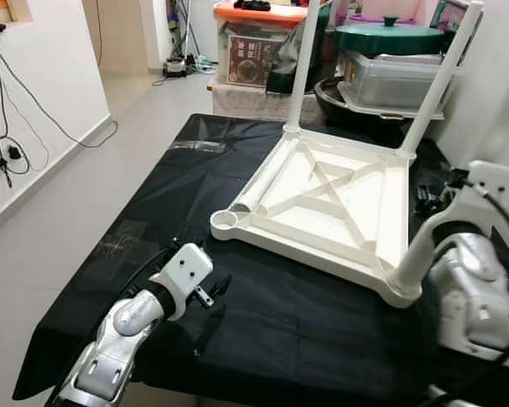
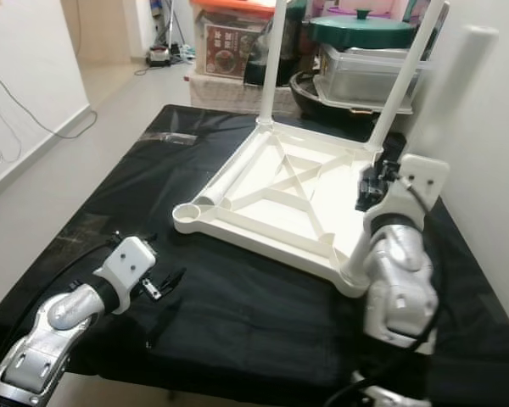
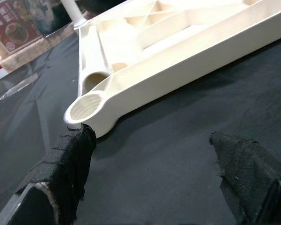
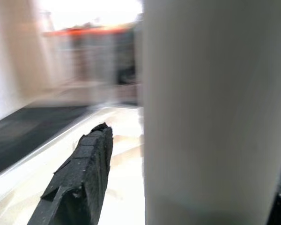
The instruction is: Building children table
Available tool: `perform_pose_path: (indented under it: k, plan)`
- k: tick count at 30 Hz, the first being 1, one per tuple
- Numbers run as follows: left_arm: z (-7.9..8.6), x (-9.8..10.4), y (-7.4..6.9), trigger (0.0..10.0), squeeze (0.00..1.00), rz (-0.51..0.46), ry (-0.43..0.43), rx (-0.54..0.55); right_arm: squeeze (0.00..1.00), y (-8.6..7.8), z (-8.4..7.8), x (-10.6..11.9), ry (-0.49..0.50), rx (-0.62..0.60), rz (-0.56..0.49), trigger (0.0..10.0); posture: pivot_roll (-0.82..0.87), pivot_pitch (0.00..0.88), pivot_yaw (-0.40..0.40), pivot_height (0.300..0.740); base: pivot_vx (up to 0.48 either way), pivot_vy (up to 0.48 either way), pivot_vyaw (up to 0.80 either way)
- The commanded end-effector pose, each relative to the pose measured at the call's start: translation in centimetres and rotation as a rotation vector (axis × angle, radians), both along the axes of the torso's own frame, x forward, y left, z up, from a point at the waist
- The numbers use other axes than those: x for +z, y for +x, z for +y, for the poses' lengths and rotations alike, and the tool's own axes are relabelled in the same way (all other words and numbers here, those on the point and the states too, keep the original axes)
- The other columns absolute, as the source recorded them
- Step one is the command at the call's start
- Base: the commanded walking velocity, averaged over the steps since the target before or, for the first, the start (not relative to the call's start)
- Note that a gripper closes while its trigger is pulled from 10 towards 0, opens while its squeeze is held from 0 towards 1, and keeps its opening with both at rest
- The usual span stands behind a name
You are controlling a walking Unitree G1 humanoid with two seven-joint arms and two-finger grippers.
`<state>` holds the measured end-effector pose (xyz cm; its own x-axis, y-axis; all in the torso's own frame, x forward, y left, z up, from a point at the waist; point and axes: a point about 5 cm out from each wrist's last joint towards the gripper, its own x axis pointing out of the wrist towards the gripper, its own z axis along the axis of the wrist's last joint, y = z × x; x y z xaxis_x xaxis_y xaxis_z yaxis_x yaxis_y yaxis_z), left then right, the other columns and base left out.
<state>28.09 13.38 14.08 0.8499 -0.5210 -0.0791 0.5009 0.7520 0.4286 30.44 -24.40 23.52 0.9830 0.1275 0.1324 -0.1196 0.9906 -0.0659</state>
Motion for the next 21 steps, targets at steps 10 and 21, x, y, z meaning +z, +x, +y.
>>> perform_pose_path:
  k: [10, 21]
  plan:
    - [-0.2, -0.2, 0.2, 10.0, 0.00, -0.002, 0.000, -0.003, 0.00, 2.1, 3.7, -2.4, -0.105, 0.607, 0.132, 4.5, 0.09, 0.000, -0.130, 0.740, 0.000, 0.000, 0.00]
    - [0.2, -0.4, -0.7, 10.0, 0.00, 0.005, -0.007, 0.018, 0.00, 1.8, 7.7, -1.3, 0.053, 0.962, 0.037, 0.0, 0.10, 0.000, -0.136, 0.740, 0.000, 0.000, 0.00]
